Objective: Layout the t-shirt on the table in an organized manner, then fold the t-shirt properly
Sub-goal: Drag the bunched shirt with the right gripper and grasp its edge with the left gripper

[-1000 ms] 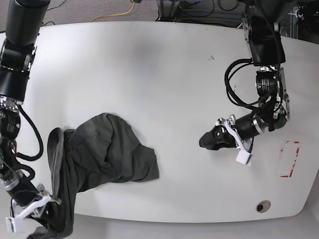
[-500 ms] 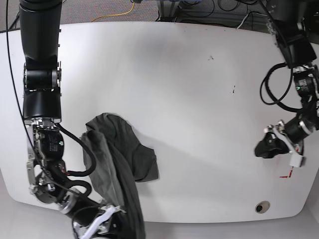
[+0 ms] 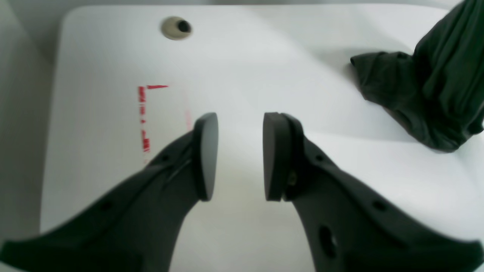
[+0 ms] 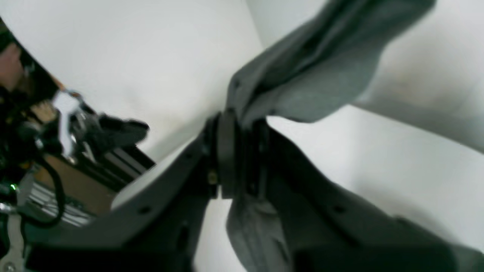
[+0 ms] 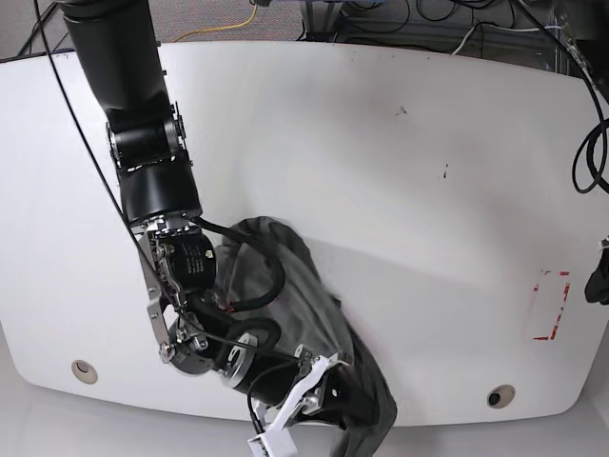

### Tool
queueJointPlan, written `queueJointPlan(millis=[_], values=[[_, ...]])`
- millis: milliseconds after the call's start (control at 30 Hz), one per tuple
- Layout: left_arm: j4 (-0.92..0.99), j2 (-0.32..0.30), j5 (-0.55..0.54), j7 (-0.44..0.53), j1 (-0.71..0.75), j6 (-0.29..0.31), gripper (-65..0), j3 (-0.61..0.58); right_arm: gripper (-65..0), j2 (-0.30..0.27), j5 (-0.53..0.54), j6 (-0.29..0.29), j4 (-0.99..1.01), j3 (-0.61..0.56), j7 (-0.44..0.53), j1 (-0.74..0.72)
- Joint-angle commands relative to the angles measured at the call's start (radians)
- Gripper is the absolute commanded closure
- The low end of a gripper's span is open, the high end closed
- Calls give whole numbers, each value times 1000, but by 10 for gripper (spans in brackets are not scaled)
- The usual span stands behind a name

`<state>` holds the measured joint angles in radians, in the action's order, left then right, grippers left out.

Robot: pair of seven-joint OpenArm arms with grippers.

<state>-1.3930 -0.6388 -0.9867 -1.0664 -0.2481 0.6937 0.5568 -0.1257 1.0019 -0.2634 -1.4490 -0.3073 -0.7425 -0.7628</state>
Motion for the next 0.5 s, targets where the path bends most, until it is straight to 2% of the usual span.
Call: queueJointPlan(millis=[0, 100, 200, 333, 467], values=[[-18, -28, -57, 18, 11, 4, -190, 19, -109, -21, 15, -3, -9, 23, 41, -47], [-18, -31, -88, 18, 33, 4, -190, 22, -162, -29, 16, -10, -14, 23, 21, -8], [-19, -31, -99, 18, 43, 4, -190, 24, -243, -25, 16, -10, -52, 18, 16, 35], [-53, -26, -108, 18, 74, 4, -190, 22, -407, -33, 13, -10, -154, -77, 14, 114], [-61, -6, -111, 18, 95, 4, -190, -17, -528, -76, 8, -10, -204, -111, 14, 182]])
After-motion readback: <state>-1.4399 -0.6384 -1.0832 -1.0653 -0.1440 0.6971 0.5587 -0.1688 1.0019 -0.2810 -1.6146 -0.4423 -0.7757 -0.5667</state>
